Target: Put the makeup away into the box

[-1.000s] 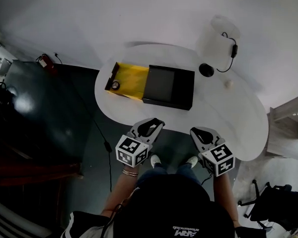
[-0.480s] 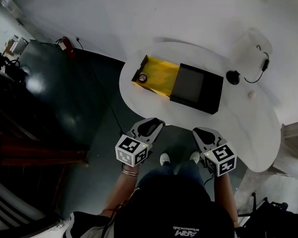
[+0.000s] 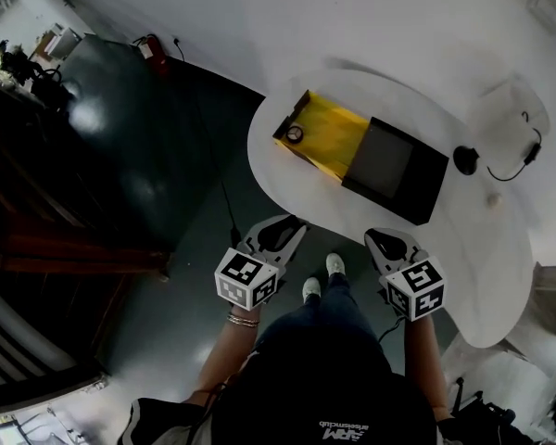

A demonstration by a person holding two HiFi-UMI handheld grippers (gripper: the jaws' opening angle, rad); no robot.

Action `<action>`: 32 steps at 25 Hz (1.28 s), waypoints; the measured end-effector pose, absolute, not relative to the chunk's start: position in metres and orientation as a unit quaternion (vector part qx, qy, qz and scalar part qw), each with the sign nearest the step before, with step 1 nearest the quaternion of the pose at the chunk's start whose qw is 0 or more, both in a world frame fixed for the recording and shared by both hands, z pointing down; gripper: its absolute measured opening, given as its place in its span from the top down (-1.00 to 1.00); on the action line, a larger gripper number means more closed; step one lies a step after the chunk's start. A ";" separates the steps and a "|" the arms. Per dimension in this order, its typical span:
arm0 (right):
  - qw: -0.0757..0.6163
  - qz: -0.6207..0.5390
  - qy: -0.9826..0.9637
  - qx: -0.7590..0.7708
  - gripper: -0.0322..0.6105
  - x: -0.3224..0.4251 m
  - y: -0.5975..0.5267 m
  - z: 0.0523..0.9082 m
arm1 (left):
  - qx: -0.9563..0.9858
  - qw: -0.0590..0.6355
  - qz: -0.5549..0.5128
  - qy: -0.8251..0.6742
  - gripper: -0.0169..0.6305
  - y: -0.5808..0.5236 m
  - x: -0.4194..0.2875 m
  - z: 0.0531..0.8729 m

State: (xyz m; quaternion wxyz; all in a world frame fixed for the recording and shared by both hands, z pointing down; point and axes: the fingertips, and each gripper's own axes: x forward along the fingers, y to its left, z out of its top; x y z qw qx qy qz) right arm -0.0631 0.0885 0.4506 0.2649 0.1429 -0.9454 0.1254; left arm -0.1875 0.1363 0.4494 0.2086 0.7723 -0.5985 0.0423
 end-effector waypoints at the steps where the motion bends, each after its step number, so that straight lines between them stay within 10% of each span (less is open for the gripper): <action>1: 0.264 0.125 -0.946 0.138 0.80 -0.068 0.083 0.450 | 0.770 0.209 0.043 -0.601 0.59 0.134 -0.189 0.449; 32: 0.277 0.127 -0.952 0.017 0.80 -0.118 -0.037 0.454 | 0.712 0.220 0.040 -0.665 0.59 0.012 -0.214 0.444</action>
